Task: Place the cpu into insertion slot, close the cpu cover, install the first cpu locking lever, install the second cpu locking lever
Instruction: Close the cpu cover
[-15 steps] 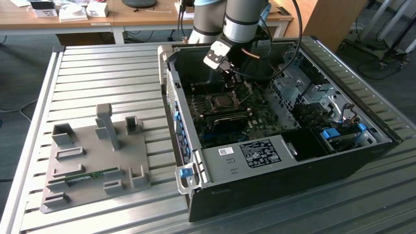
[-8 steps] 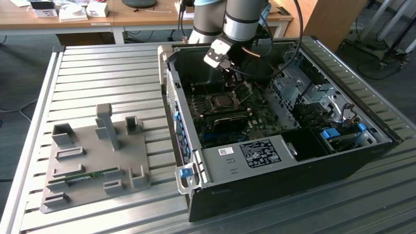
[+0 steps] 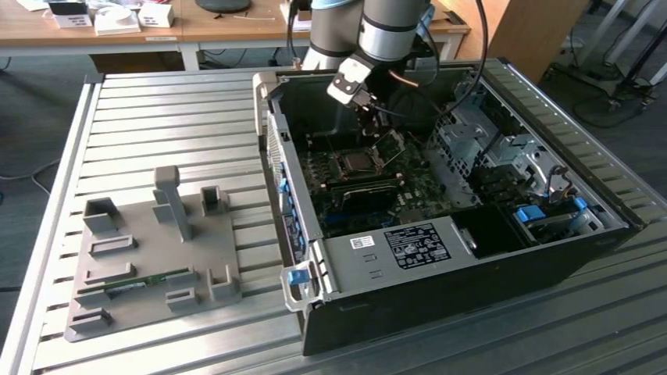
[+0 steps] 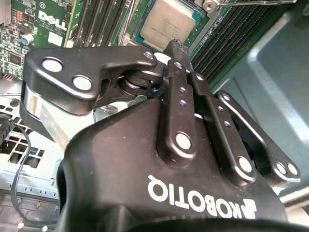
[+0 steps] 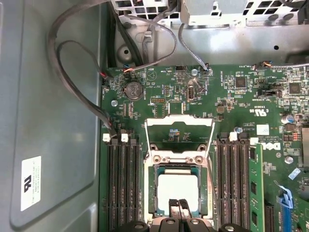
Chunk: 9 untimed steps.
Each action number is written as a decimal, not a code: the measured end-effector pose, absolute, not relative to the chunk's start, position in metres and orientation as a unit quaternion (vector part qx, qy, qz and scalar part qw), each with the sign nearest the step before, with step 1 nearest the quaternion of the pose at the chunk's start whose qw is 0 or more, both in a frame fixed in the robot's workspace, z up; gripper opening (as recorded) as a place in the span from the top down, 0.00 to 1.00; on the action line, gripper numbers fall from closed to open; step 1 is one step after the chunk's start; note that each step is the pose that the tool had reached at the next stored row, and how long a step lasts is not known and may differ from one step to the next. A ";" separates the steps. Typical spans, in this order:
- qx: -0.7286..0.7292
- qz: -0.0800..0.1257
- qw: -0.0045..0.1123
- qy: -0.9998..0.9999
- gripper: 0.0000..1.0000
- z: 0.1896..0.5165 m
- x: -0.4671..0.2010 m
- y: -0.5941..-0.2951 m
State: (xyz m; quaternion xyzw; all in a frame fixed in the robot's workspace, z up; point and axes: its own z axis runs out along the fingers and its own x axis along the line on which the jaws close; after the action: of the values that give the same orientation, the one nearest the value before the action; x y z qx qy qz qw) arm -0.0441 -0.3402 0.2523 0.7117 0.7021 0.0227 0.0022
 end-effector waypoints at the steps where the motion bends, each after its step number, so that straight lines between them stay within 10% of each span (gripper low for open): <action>1: 0.712 0.023 0.002 0.702 0.89 0.253 -0.044 -0.340; 9: 0.712 0.023 0.002 0.702 0.89 0.262 -0.044 -0.340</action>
State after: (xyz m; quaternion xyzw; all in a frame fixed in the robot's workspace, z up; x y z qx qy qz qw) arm -0.0441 -0.3402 0.2620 0.7117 0.7021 0.0227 0.0022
